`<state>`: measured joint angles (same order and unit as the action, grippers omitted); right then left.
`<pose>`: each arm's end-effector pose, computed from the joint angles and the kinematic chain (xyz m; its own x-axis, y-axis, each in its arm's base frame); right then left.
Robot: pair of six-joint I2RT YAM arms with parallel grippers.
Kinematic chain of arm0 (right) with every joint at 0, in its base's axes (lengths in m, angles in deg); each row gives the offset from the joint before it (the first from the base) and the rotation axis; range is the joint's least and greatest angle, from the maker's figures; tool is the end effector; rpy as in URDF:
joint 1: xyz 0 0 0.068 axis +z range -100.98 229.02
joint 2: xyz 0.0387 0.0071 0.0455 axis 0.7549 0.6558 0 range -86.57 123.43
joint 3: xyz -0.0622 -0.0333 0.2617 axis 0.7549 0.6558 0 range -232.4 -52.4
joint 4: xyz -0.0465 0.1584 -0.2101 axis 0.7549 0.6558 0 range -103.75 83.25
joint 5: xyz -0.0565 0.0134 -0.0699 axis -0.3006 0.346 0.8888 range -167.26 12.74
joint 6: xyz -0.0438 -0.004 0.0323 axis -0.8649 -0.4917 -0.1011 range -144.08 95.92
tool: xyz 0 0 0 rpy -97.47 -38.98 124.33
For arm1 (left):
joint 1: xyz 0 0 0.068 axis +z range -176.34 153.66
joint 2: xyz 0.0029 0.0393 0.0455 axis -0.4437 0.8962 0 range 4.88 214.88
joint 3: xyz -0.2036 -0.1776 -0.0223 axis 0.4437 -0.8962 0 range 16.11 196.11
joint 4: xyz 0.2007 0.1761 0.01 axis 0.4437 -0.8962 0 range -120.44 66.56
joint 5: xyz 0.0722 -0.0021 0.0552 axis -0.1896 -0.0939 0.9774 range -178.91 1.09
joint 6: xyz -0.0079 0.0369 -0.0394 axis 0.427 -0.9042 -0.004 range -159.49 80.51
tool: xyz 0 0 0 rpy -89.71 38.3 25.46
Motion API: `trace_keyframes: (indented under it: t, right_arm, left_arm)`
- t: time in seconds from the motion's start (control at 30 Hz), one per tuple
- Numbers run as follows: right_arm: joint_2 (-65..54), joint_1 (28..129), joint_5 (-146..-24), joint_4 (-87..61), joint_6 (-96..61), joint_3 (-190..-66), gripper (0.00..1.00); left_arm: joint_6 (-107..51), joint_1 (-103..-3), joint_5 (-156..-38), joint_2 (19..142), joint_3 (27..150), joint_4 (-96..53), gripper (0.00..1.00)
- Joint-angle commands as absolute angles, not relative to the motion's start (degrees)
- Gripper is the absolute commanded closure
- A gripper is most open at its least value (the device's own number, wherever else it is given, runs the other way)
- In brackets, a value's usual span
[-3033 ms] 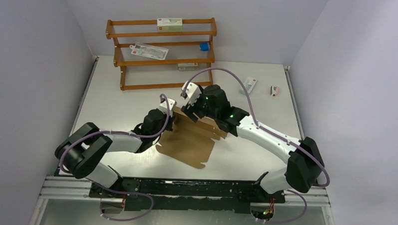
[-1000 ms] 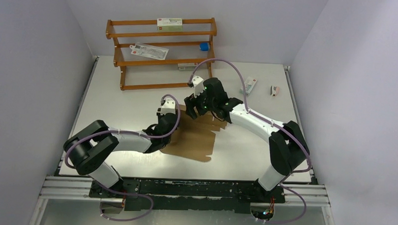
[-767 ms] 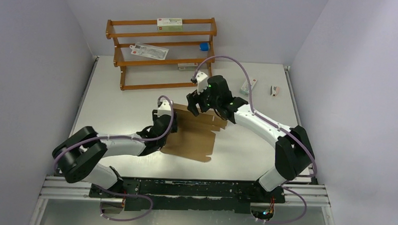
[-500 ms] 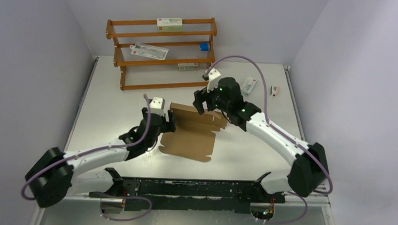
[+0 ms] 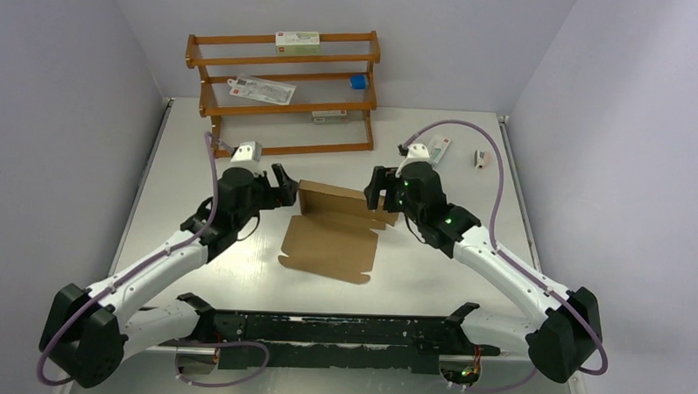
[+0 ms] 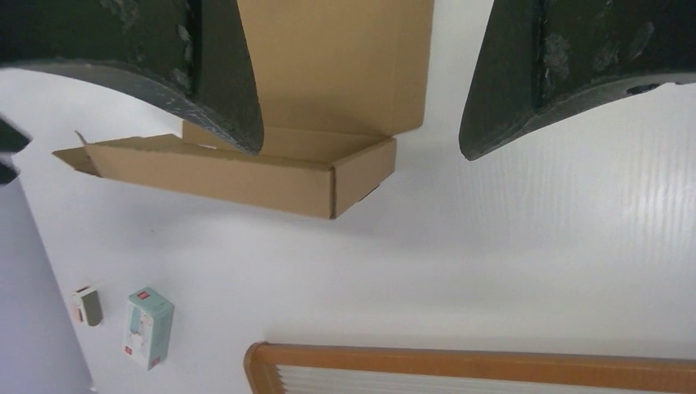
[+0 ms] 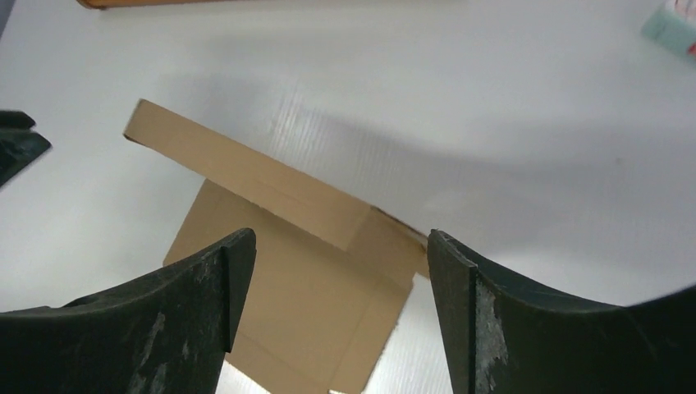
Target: Fold the paper box
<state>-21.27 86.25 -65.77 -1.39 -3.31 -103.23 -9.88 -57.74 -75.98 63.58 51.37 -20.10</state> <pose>0.2167 0.1555 0.2975 -0.4961 0.0594 -0.8662 -0.2947 0.9269 0.2324 0.2100 -0.1187 0.2551 -0.4172 -0.3094 -0.8545 0.1406 0.9070 -0.3971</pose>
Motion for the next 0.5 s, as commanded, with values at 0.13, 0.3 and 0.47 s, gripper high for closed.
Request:
trace_keyframes:
  t: [0.13, 0.3, 0.47]
  right_arm:
    - [-23.91, 86.13, -65.28, -6.18, 11.27, -95.42, 0.27]
    - [-23.59, 86.15, -64.50, -9.61, 13.76, -93.36, 0.32]
    - [-23.37, 86.15, -65.82, -13.40, 14.16, -92.43, 0.35]
  left_arm:
    - [-9.35, -54.65, -86.18, 73.47, 59.19, -21.52, 0.09]
    - [-10.18, -54.55, -86.75, 77.46, 61.21, -21.02, 0.11]
    - [-10.86, -54.55, -87.90, 80.34, 62.38, -21.15, 0.13]
